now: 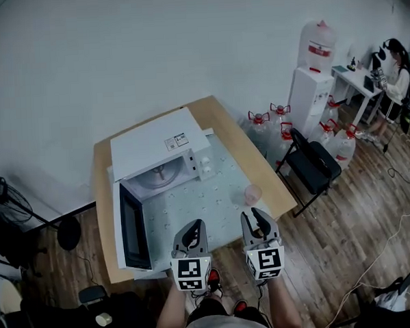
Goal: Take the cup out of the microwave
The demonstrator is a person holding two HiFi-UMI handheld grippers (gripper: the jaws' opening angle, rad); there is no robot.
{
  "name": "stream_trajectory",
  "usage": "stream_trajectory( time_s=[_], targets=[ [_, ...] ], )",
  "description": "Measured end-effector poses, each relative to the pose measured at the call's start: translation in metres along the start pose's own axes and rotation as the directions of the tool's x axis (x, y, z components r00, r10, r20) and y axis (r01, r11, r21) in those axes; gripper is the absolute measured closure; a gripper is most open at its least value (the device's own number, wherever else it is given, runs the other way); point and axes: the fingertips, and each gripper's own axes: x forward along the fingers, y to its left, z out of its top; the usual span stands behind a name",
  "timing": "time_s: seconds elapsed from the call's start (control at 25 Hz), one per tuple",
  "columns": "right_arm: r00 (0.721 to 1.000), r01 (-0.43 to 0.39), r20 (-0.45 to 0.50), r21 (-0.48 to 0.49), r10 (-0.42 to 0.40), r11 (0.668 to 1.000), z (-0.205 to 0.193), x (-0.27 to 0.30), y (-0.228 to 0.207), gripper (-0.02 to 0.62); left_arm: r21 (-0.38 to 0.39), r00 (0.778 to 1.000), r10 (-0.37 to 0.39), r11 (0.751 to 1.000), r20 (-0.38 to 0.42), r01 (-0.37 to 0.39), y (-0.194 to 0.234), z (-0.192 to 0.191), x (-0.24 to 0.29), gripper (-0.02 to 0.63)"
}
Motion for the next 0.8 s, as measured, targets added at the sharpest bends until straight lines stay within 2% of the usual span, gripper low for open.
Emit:
stream_trajectory(
  time_s=[0.36, 0.8],
  targets=[
    [0.995, -0.092, 0.024, -0.018, 0.093, 0.996, 0.01, -0.041, 0.053, 0.53, -0.006, 0.993, 0.117, 0.993, 0.004, -0.117, 0.011, -0.008, -0.079, 0.583],
    [0.99, -0.141, -0.002, -0.056, 0.141, 0.988, -0.001, -0.081, 0.089, 0.566, -0.016, 0.985, 0.174, 0.985, -0.009, -0.174, 0.012, -0.026, -0.139, 0.583]
  ],
)
